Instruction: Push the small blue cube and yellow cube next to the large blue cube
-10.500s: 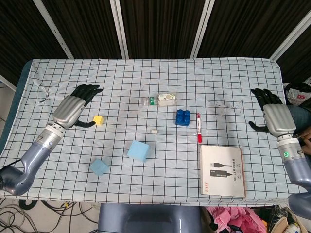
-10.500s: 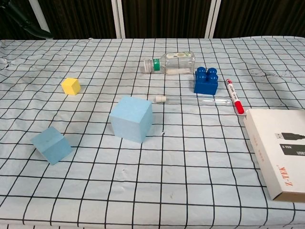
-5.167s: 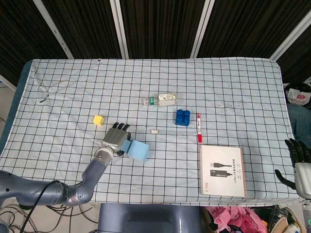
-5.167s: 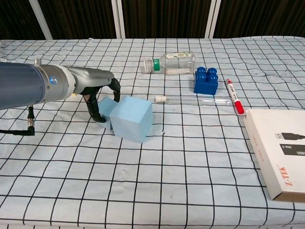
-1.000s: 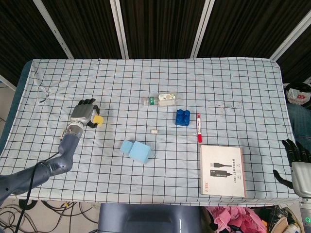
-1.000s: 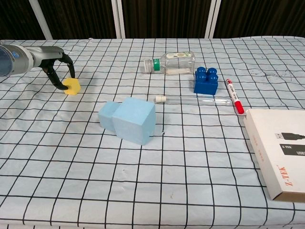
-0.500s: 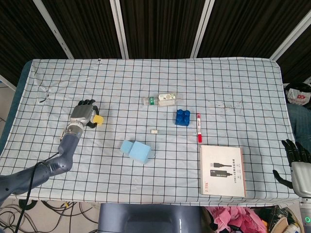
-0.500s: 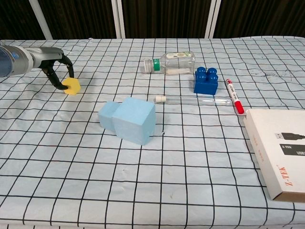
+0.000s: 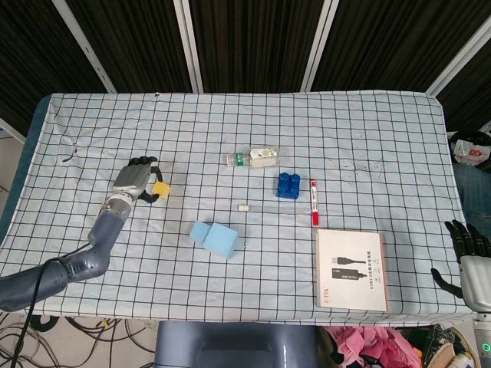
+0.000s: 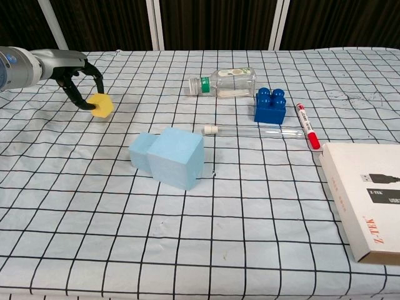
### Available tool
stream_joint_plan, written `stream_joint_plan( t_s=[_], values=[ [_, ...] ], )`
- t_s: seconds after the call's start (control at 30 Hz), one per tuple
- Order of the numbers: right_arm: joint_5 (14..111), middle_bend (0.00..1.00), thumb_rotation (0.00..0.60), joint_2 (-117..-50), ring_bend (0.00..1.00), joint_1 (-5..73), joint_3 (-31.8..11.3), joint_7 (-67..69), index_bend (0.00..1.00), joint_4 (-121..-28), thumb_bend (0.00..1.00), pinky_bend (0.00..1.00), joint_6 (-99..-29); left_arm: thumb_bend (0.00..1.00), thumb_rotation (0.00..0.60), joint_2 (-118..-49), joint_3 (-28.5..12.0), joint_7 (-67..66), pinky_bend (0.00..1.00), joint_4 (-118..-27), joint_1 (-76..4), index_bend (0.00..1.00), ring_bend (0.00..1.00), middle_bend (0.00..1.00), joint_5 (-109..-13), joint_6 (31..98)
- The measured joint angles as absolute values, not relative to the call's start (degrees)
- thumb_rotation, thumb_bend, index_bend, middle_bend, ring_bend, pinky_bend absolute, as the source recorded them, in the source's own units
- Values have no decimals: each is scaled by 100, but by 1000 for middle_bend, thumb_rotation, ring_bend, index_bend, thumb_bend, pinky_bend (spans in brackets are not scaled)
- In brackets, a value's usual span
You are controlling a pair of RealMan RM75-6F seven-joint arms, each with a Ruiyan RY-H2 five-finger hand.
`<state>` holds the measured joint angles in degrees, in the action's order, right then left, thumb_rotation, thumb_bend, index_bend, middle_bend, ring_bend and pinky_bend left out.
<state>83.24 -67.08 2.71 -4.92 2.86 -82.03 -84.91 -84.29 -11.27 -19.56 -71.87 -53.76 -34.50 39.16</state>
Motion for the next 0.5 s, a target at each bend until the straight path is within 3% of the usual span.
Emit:
stream_joint_plan(
  t_s=[0.23,0.5],
  values=[
    [8324,41,600,-6703,0,263,-494,253,0,-8231,221,107,-8515,315,600,-7918,-1058,-1714,0,-8461,-5190,445,0,94,-4261,3989],
    [8332,41,600,-6689,0,256,-496,272,0,-8244,221,107,-8533,314,600,-7777,-751,-2062,0,-9168,-5046,444,0,93,-4521,4608]
  ],
)
